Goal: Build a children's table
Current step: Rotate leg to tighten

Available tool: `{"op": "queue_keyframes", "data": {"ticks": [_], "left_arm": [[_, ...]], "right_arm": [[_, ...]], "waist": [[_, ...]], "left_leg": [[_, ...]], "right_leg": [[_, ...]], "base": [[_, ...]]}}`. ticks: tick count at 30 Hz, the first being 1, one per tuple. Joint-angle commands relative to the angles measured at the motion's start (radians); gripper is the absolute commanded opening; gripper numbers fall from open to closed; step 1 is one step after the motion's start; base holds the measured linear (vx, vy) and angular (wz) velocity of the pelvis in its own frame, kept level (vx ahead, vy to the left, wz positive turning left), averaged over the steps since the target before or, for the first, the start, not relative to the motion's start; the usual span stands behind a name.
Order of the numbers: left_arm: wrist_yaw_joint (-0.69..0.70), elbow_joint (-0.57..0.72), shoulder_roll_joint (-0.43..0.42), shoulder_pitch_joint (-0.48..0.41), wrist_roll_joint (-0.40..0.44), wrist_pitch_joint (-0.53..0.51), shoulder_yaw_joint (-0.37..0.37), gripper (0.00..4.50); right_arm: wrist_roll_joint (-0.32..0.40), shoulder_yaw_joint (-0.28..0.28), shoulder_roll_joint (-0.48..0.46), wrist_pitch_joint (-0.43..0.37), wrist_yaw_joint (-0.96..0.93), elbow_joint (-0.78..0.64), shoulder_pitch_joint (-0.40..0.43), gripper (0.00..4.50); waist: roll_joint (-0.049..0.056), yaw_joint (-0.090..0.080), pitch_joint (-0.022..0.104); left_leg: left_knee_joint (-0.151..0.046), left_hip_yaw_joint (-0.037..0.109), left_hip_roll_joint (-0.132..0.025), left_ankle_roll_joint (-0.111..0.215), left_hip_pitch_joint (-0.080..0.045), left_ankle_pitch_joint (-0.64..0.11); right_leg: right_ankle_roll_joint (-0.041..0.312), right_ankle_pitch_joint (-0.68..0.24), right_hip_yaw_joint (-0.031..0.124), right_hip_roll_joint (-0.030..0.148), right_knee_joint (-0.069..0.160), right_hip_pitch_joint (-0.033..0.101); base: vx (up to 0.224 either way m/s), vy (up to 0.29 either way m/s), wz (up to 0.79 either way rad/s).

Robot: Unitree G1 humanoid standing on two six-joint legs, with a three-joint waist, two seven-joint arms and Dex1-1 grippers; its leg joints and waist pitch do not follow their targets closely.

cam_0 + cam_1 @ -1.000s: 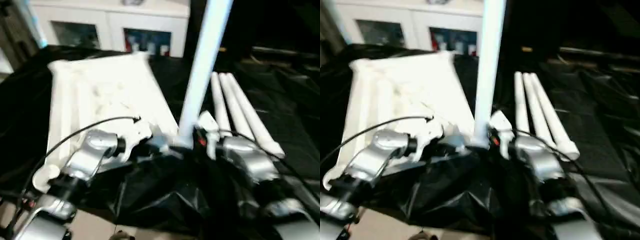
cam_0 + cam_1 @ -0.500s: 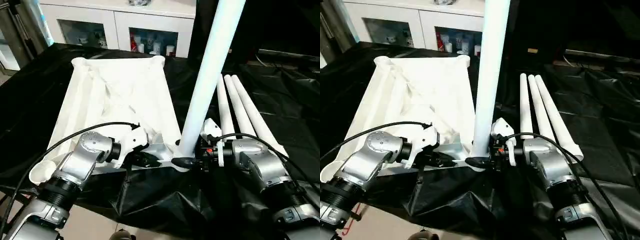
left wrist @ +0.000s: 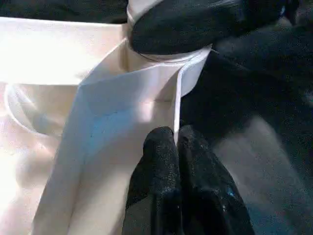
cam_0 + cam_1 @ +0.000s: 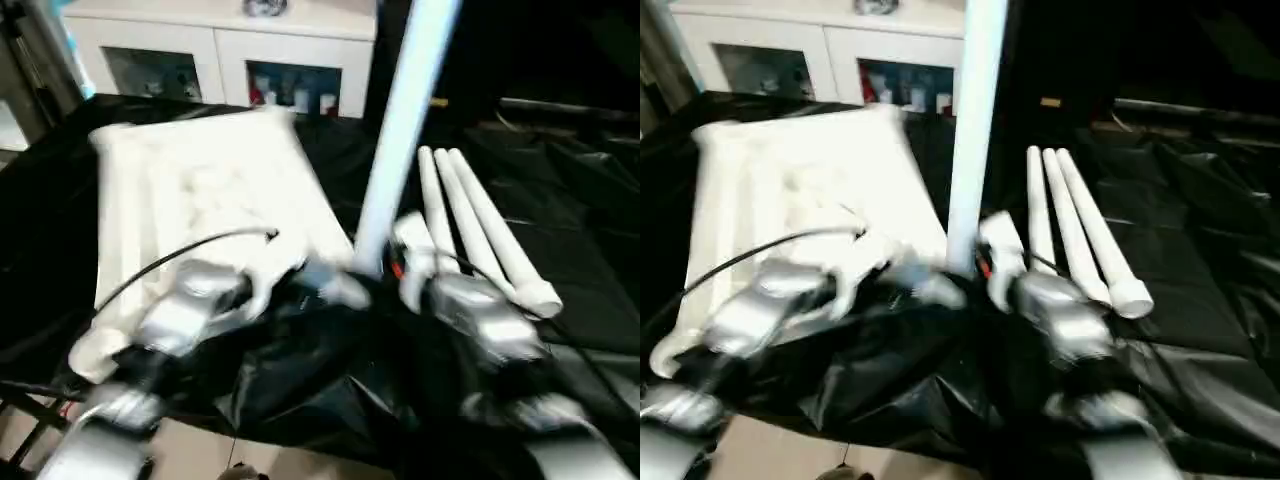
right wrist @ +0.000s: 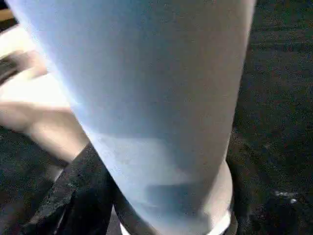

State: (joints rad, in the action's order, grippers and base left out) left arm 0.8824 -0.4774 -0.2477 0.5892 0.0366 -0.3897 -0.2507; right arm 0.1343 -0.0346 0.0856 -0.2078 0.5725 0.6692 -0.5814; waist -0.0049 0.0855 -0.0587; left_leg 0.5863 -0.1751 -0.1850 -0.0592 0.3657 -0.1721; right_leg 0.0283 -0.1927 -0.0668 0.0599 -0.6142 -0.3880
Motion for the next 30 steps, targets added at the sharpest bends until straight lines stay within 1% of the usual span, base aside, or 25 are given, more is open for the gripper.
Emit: {"op": "queue_keyframes", "data": {"ticks": [1, 2, 4, 5, 6, 7, 9, 10, 11, 12, 13, 14, 15, 16, 17, 18, 19, 20, 21, 22, 24, 25, 27, 29, 30], "left_arm": [[-0.122, 0.021, 0.052, 0.063, -0.014, -0.031, 0.047, 0.0], [-0.138, 0.029, 0.067, 0.069, -0.022, -0.048, 0.055, 0.0], [-0.141, 0.034, 0.073, 0.071, -0.025, -0.053, 0.056, 0.0], [-0.136, 0.039, 0.082, 0.071, -0.023, -0.049, 0.053, 0.0], [-0.127, 0.042, 0.088, 0.069, -0.022, -0.041, 0.045, 0.0], [-0.115, 0.044, 0.09, 0.066, -0.02, -0.028, 0.036, 0.0], [-0.097, 0.046, 0.085, 0.058, -0.011, -0.01, 0.017, 0.0], [-0.093, 0.047, 0.081, 0.056, -0.009, -0.006, 0.012, 0.0], [-0.075, 0.058, 0.072, 0.047, -0.011, 0.0, 0.003, 0.0], [-0.06, 0.065, 0.066, 0.042, -0.014, 0.006, -0.003, 0.0], [-0.035, 0.074, 0.056, 0.034, -0.016, 0.016, -0.013, 0.0], [-0.013, 0.082, 0.046, 0.026, -0.016, 0.024, -0.022, 0.0], [0.008, 0.089, 0.035, 0.018, -0.015, 0.035, -0.031, 0.0], [0.032, 0.095, 0.024, 0.011, -0.018, 0.044, -0.036, 0.0], [0.067, 0.104, 0.008, 0.001, -0.023, 0.058, -0.044, 0.0], [0.08, 0.107, 0.002, -0.003, -0.025, 0.063, -0.046, 0.0], [0.104, 0.112, -0.009, -0.009, -0.028, 0.075, -0.051, 0.0], [0.117, 0.115, -0.016, -0.012, -0.03, 0.084, -0.054, 0.0], [0.182, 0.134, -0.049, -0.029, -0.044, 0.109, -0.068, 0.0], [0.188, 0.136, -0.052, -0.031, -0.046, 0.111, -0.069, 0.0], [0.238, 0.149, -0.083, -0.042, -0.056, 0.124, -0.079, 0.0], [0.253, 0.153, -0.091, -0.045, -0.059, 0.125, -0.082, 0.0], [0.29, 0.163, -0.111, -0.053, -0.068, 0.135, -0.087, 0.0], [0.304, 0.167, -0.119, -0.056, -0.072, 0.138, -0.088, 0.0], [0.335, 0.178, -0.136, -0.067, -0.074, 0.141, -0.092, 0.0]], "right_arm": [[-0.017, -0.057, -0.072, -0.017, -0.026, 0.04, 0.012, 2.72], [-0.016, -0.055, -0.09, -0.022, -0.047, 0.046, 0.008, 2.72], [-0.017, -0.056, -0.098, -0.02, -0.054, 0.048, 0.008, 2.72], [-0.025, -0.057, -0.109, -0.008, -0.063, 0.051, 0.008, 2.72], [-0.027, -0.055, -0.12, 0.003, -0.068, 0.059, 0.006, 3.28], [-0.029, -0.054, -0.126, 0.014, -0.067, 0.065, 0.004, 3.42], [-0.026, -0.049, -0.126, 0.024, -0.048, 0.081, -0.002, 3.48], [-0.03, -0.053, -0.12, 0.025, -0.038, 0.078, -0.001, 3.62], [-0.043, -0.074, -0.102, 0.038, -0.019, 0.065, 0.005, 3.78], [-0.052, -0.087, -0.09, 0.046, -0.005, 0.055, 0.01, 3.87], [-0.053, -0.096, -0.076, 0.044, 0.016, 0.037, 0.017, 3.92], [-0.052, -0.105, -0.06, 0.041, 0.045, 0.016, 0.025, 3.92], [-0.049, -0.113, -0.039, 0.04, 0.083, -0.01, 0.035, 3.92], [-0.045, -0.121, -0.016, 0.036, 0.121, -0.036, 0.045, 3.92], [-0.04, -0.132, 0.02, 0.033, 0.18, -0.072, 0.061, 3.92], [-0.039, -0.135, 0.033, 0.032, 0.202, -0.085, 0.066, 3.92], [-0.034, -0.14, 0.055, 0.028, 0.239, -0.103, 0.074, 3.92], [-0.032, -0.142, 0.067, 0.028, 0.261, -0.112, 0.078, 3.92], [-0.023, -0.151, 0.129, 0.025, 0.355, -0.147, 0.095, 3.92], [-0.023, -0.152, 0.135, 0.025, 0.365, -0.15, 0.097, 3.92], [-0.007, -0.16, 0.19, 0.019, 0.447, -0.183, 0.11, 3.92], [-0.001, -0.162, 0.205, 0.016, 0.47, -0.195, 0.114, 3.92], [0.014, -0.169, 0.238, 0.0, 0.521, -0.227, 0.122, 3.92], [0.019, -0.173, 0.251, -0.007, 0.542, -0.242, 0.127, 3.92], [0.021, -0.182, 0.275, -0.008, 0.585, -0.264, 0.137, 3.92]], "waist": [[0.006, 0.0, 0.065], [0.006, 0.0, 0.068], [0.006, 0.001, 0.069], [0.005, 0.002, 0.071], [0.004, 0.002, 0.071], [0.006, 0.002, 0.07], [0.006, 0.001, 0.067], [0.009, 0.0, 0.066], [0.008, 0.0, 0.065], [0.013, 0.0, 0.065], [0.011, -0.002, 0.066], [0.011, 0.0, 0.067], [0.014, 0.0, 0.068], [0.012, 0.0, 0.069], [0.009, 0.003, 0.069], [0.01, 0.003, 0.07], [0.01, 0.003, 0.07], [0.01, 0.004, 0.069], [0.01, 0.006, 0.068], [0.009, 0.007, 0.067], [0.009, 0.009, 0.066], [0.007, 0.009, 0.064], [0.005, 0.011, 0.063], [0.005, 0.013, 0.063], [0.003, 0.015, 0.064]], "left_leg": [[-0.072, 0.019, -0.048, -0.012, -0.014, -0.223], [-0.071, 0.018, -0.049, -0.005, -0.012, -0.197], [-0.07, 0.017, -0.048, 0.006, -0.011, -0.181], [-0.069, 0.016, -0.048, 0.011, -0.011, -0.174], [-0.069, 0.017, -0.048, 0.014, -0.01, -0.168], [-0.07, 0.016, -0.048, 0.018, -0.01, -0.169], [-0.071, 0.016, -0.047, 0.016, -0.01, -0.189], [-0.073, 0.017, -0.049, 0.012, -0.012, -0.211], [-0.074, 0.018, -0.049, 0.007, -0.013, -0.224], [-0.074, 0.019, -0.049, 0.005, -0.012, -0.226], [-0.075, 0.018, -0.049, 0.003, -0.012, -0.229], [-0.074, 0.019, -0.05, 0.005, -0.012, -0.223], [-0.073, 0.019, -0.051, 0.008, -0.012, -0.211], [-0.072, 0.018, -0.05, 0.013, -0.011, -0.204], [-0.07, 0.018, -0.049, 0.025, -0.008, -0.188], [-0.068, 0.016, -0.051, 0.037, -0.008, -0.173], [-0.068, 0.016, -0.051, 0.037, -0.008, -0.173], [-0.068, 0.016, -0.05, 0.043, -0.009, -0.176], [-0.069, 0.017, -0.051, 0.043, -0.01, -0.188], [-0.069, 0.016, -0.053, 0.043, -0.01, -0.195], [-0.069, 0.015, -0.054, 0.041, -0.012, -0.208], [-0.07, 0.015, -0.054, 0.042, -0.01, -0.218], [-0.071, 0.016, -0.054, 0.039, -0.013, -0.222], [-0.07, 0.015, -0.055, 0.041, -0.012, -0.22], [-0.069, 0.015, -0.055, 0.042, -0.012, -0.211]], "right_leg": [[0.186, -0.259, 0.055, 0.094, 0.084, 0.039], [0.193, -0.205, 0.055, 0.092, 0.079, 0.04], [0.202, -0.151, 0.054, 0.089, 0.073, 0.041], [0.207, -0.13, 0.054, 0.09, 0.071, 0.043], [0.209, -0.121, 0.053, 0.09, 0.07, 0.044], [0.212, -0.119, 0.054, 0.091, 0.072, 0.044], [0.209, -0.146, 0.054, 0.092, 0.076, 0.044], [0.204, -0.176, 0.054, 0.092, 0.079, 0.043], [0.198, -0.198, 0.054, 0.091, 0.081, 0.043], [0.196, -0.2, 0.054, 0.091, 0.08, 0.043], [0.193, -0.196, 0.054, 0.09, 0.08, 0.043], [0.193, -0.18, 0.055, 0.09, 0.079, 0.044], [0.198, -0.15, 0.055, 0.09, 0.075, 0.045], [0.199, -0.132, 0.055, 0.089, 0.075, 0.047], [0.201, -0.103, 0.054, 0.088, 0.073, 0.052], [0.21, -0.068, 0.056, 0.089, 0.068, 0.05], [0.21, -0.068, 0.056, 0.089, 0.068, 0.05], [0.221, -0.077, 0.054, 0.089, 0.07, 0.049], [0.22, -0.098, 0.053, 0.089, 0.072, 0.051], [0.219, -0.11, 0.053, 0.089, 0.073, 0.05], [0.219, -0.133, 0.054, 0.088, 0.075, 0.049], [0.219, -0.152, 0.054, 0.088, 0.076, 0.047], [0.215, -0.181, 0.054, 0.089, 0.078, 0.046], [0.212, -0.189, 0.054, 0.09, 0.078, 0.046], [0.211, -0.19, 0.054, 0.091, 0.078, 0.046]], "base": [[0.0, 0.0, 0.0], [0.0, 0.0, 0.0], [0.0, 0.0, 0.0], [0.0, 0.0, 0.0], [0.0, 0.0, 0.0], [0.0, 0.0, 0.0], [0.0, 0.0, 0.0], [0.0, 0.0, 0.0], [0.0, 0.0, 0.0], [0.0, 0.0, 0.0], [0.0, 0.0, 0.0], [0.0, 0.0, 0.0], [0.0, 0.0, 0.0], [0.0, 0.0, 0.0], [0.0, 0.0, 0.0], [0.0, 0.0, 0.0], [0.0, 0.0, 0.0], [0.0, 0.0, 0.0], [0.0, 0.0, 0.0], [0.0, 0.0, 0.0], [0.0, 0.0, 0.0], [0.0, 0.0, 0.0], [0.0, 0.0, 0.0], [0.0, 0.0, 0.0], [0.0, 0.0, 0.0]]}}
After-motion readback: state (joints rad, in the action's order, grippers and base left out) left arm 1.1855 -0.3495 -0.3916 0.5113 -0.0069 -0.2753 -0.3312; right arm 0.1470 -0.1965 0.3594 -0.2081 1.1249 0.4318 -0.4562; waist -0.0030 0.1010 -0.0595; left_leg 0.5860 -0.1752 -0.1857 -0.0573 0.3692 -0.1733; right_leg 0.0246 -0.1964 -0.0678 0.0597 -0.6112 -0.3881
